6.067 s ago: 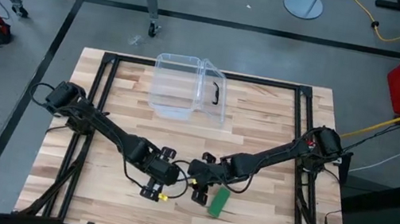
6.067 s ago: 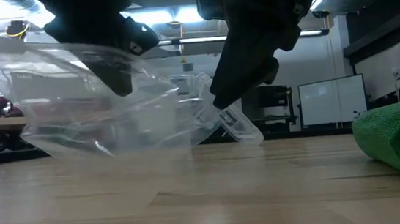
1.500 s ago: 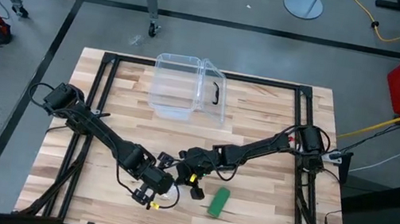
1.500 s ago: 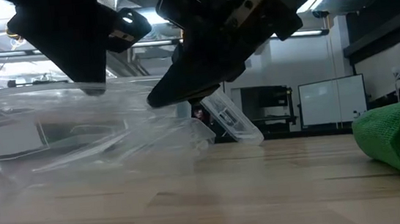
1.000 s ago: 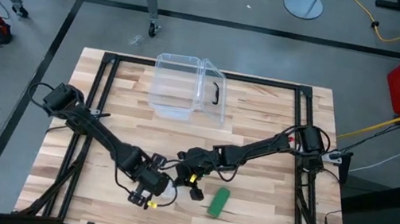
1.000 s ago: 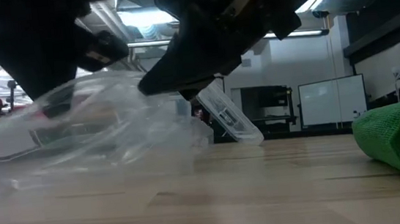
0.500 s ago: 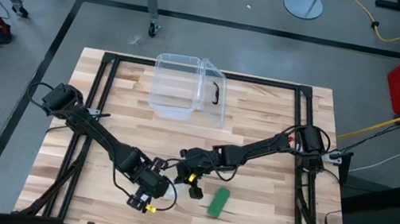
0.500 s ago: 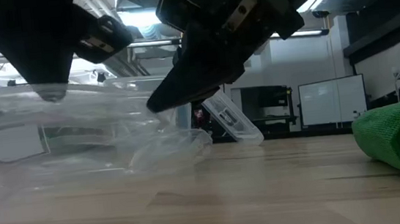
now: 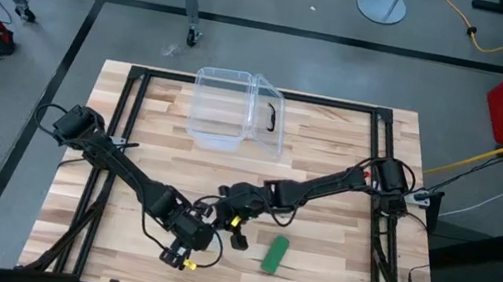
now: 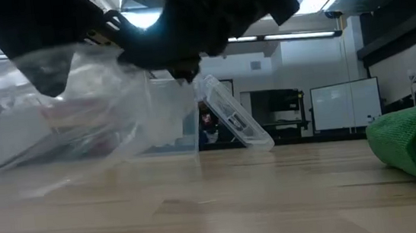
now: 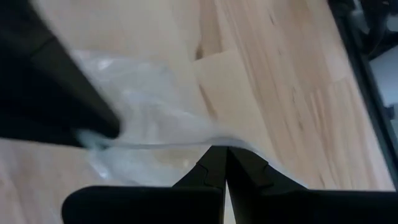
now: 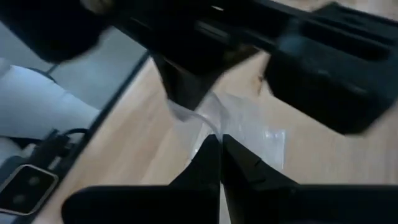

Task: Roll bandage
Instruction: Prepare the transparent zip bag

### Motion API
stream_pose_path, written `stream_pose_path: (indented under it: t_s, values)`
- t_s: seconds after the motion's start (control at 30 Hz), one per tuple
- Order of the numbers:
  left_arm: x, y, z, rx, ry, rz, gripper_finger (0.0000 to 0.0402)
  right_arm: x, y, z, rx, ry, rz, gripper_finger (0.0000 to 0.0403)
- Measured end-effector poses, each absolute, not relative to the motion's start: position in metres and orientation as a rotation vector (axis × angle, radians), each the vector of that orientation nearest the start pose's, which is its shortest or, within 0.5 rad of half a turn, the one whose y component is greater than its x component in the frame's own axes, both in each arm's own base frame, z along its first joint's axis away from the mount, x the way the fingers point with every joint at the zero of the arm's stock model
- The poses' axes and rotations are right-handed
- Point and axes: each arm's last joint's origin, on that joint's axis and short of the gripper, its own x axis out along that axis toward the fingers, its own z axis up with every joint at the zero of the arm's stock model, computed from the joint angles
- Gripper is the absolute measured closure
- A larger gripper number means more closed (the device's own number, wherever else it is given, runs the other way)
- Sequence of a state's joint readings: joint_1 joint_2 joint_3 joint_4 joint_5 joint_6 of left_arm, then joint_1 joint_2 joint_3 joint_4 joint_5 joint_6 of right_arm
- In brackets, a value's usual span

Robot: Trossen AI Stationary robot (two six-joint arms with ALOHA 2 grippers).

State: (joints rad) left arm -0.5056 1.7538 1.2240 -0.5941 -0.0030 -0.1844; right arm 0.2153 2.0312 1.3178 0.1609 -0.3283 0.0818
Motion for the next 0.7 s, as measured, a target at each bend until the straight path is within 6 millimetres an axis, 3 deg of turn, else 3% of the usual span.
stream_pose_path:
  t_s: [0.2,0.4,0.7]
  values:
    - [0.308,-0.166,0.204,0.142,1.114,-0.197,0.0402,0.433,0.107,0.184,0.143,0.608,0.548,0.0399]
    - [0.3,-0.154,0.201,0.2,1.141,0.112,0.0401,0.433,0.11,0.187,0.225,0.631,0.628,0.0398]
    - [0.299,-0.148,0.202,0.24,1.083,0.289,0.0401,0.431,0.111,0.185,0.226,0.661,0.635,0.0398]
